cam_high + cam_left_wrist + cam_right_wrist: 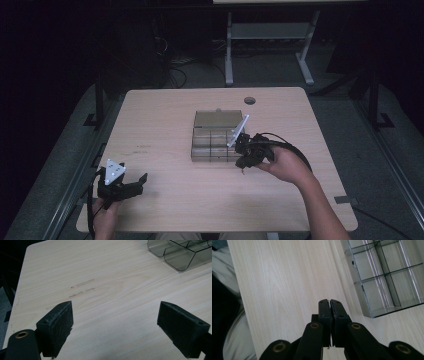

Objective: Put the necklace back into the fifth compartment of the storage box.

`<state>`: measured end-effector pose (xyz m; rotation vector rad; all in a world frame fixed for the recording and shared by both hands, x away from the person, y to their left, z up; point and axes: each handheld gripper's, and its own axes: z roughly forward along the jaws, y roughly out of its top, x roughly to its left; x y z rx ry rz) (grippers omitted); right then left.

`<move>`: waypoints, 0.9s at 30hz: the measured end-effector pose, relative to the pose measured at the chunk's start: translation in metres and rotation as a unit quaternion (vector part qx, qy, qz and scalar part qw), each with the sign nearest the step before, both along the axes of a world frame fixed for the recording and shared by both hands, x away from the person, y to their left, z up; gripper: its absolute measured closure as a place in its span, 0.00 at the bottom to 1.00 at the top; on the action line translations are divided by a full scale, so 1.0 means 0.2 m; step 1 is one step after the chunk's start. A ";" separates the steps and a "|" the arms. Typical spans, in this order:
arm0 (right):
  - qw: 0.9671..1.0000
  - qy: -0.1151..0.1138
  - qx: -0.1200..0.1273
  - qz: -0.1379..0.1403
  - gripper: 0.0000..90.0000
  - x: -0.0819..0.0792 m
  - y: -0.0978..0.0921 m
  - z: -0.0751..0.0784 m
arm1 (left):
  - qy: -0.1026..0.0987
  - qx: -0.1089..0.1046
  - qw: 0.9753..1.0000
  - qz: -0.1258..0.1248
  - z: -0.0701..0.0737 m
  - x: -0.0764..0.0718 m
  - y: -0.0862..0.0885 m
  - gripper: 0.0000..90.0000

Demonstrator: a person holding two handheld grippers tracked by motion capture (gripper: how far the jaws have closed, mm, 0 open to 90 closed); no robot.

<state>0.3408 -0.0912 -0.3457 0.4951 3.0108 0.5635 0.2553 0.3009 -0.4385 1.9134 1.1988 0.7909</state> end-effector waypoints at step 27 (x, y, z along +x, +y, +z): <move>1.000 0.007 0.002 -0.006 0.97 0.14 0.11 0.05 | 0.000 -0.002 1.000 0.002 0.00 0.00 0.01 0.14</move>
